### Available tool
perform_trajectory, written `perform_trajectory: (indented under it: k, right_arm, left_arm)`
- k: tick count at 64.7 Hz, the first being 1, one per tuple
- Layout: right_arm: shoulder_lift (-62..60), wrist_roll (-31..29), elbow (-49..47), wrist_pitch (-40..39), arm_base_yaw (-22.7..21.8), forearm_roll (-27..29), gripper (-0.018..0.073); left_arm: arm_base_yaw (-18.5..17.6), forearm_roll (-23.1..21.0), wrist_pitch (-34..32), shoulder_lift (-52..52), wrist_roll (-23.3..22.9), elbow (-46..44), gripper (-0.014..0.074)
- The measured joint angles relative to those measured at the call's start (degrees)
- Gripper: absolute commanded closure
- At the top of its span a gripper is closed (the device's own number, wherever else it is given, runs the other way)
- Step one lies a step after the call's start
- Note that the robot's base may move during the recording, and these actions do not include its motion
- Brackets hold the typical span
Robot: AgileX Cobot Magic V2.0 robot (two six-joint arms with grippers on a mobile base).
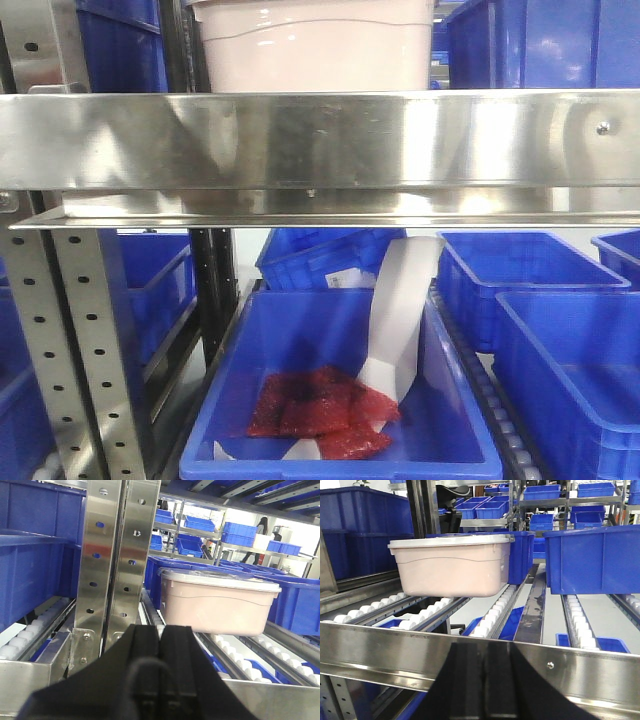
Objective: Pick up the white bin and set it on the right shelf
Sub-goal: 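Open both grippers and pull them back from the bin's latches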
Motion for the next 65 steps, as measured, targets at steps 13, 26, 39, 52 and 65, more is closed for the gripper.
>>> perform_trajectory:
  k: [13,26,39,52,65]
  right_arm:
    - [0.0,-0.03,0.0,0.0,0.0,0.0,0.0504]
    - [0.0,-0.03,0.48,0.05,0.0,-1.05,0.0504]
    - [0.0,14.6,0.48,-0.28,0.0,-15.33,0.0504]
    - [0.0,43.34,1.03,-1.24,3.47,-43.64,0.0504]
    - [-0.28,58.44,9.42,-16.66,9.56,-60.39,0.0504]
  left_arm:
    - [0.0,0.0,0.0,0.0,0.0,0.0,0.0713]
    - [0.0,0.0,0.0,0.0,0.0,0.0,0.0713]
    - [0.0,0.0,0.0,0.0,0.0,0.0,0.0713]
    - [0.0,0.0,0.0,0.0,0.0,0.0,0.0713]
    - [0.0,0.09,0.0,0.0,0.0,0.0,0.0713]
